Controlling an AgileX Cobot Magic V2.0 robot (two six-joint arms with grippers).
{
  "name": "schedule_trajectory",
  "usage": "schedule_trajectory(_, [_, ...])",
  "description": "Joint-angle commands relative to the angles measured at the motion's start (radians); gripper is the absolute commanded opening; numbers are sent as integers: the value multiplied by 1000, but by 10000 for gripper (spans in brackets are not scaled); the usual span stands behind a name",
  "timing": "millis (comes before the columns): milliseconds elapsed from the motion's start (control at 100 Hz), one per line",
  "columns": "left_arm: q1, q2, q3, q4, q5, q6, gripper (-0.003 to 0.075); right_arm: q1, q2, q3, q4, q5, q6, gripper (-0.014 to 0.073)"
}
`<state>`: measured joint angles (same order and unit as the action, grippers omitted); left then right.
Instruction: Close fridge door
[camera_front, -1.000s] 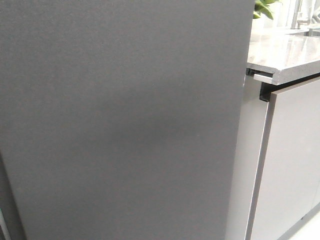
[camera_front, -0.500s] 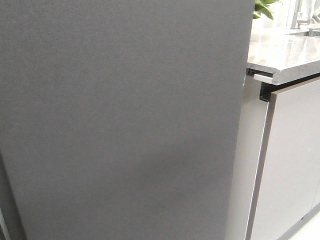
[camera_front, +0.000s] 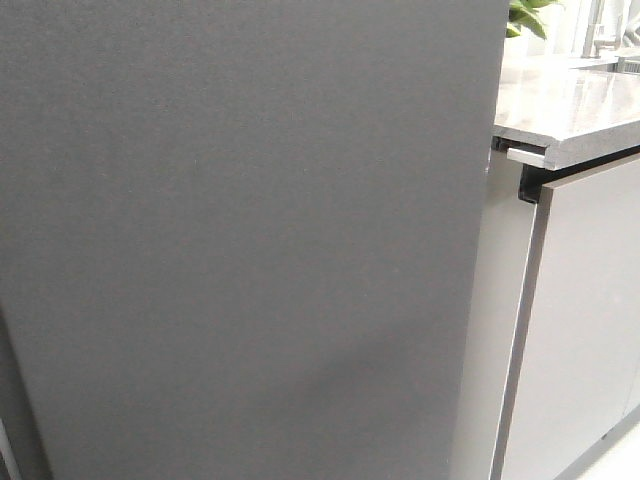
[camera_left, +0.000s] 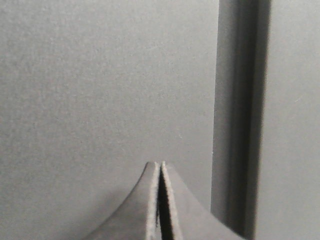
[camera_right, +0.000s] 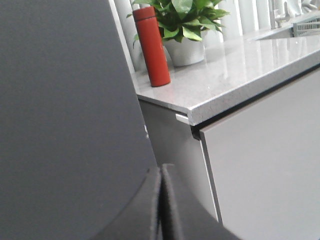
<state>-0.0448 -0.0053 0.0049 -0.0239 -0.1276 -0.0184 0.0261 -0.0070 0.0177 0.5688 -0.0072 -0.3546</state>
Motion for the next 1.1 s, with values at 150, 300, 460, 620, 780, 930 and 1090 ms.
schedule_trajectory(150, [-4, -20, 35, -6, -72, -5, -20, -7, 2, 20, 4, -74, -2, -44])
schedule_trajectory(300, [-4, -20, 35, -6, -72, -5, -20, -7, 2, 20, 4, -74, -2, -45])
schedule_trajectory(460, [-4, -20, 35, -6, -72, -5, -20, -7, 2, 20, 4, -74, -2, -45])
schedule_trajectory(620, [-4, -20, 35, -6, -72, -5, -20, -7, 2, 20, -79, -74, -2, -44])
schedule_trajectory(780, [-4, -20, 35, -6, -72, -5, -20, -7, 2, 20, -273, -74, -2, -45])
schedule_trajectory(930, [-4, -20, 35, -6, -72, -5, -20, -7, 2, 20, -273, -74, -2, -44])
schedule_trajectory(1090, [-4, -20, 35, -6, -72, -5, -20, -7, 2, 20, -273, -74, -2, -45])
